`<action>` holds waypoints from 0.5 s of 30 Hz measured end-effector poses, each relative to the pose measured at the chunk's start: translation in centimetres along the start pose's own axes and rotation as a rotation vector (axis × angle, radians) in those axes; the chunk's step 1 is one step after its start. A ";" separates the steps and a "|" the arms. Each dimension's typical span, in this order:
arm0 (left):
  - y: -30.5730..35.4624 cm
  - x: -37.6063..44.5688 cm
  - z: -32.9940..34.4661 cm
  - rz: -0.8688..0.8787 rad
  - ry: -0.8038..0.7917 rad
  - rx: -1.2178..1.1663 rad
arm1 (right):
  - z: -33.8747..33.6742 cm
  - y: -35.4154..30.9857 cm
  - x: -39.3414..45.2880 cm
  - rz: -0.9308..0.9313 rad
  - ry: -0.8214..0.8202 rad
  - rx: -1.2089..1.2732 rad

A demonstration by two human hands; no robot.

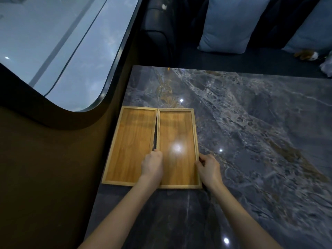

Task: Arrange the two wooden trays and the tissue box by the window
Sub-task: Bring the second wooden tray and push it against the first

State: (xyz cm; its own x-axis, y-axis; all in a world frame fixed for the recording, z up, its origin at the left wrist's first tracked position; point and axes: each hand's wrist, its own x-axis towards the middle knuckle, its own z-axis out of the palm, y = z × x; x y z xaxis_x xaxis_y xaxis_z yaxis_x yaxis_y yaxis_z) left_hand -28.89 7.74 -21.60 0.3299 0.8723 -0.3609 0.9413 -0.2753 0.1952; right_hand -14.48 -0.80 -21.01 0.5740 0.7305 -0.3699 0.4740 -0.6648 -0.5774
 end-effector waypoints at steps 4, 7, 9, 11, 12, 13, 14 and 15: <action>0.2 0.0 -0.2 0.027 0.008 0.030 | 0.2 0.1 -0.1 0.005 0.013 -0.005; -0.1 -0.2 -0.3 0.032 -0.001 0.002 | 0.4 0.1 -0.3 0.005 0.027 0.004; -0.3 -0.6 -0.6 0.061 -0.017 -0.012 | 0.5 0.0 -0.3 0.009 0.033 0.023; -0.6 -1.4 -0.9 0.090 -0.023 -0.045 | 0.5 0.0 -0.4 0.003 0.034 0.027; -0.9 -1.9 -1.1 0.106 -0.008 -0.076 | 0.5 0.0 -0.4 -0.003 0.034 0.029; -1.2 -2.5 -1.1 0.128 0.023 -0.117 | 0.5 0.0 -0.5 -0.010 0.035 0.037; -1.6 -3.3 -1.0 0.157 0.066 -0.169 | 0.6 0.1 -0.6 -0.014 0.036 0.051; -2.1 -4.1 -0.8 0.193 0.114 -0.228 | 0.6 0.1 -0.8 -0.018 0.039 0.066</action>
State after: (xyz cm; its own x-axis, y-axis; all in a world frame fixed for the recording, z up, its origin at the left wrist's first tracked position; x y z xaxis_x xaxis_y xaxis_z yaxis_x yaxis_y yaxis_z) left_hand -32.30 5.13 -19.80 0.4788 0.8560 -0.1950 0.8175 -0.3538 0.4545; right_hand -15.29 -1.34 -21.23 0.5923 0.7346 -0.3309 0.4401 -0.6391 -0.6308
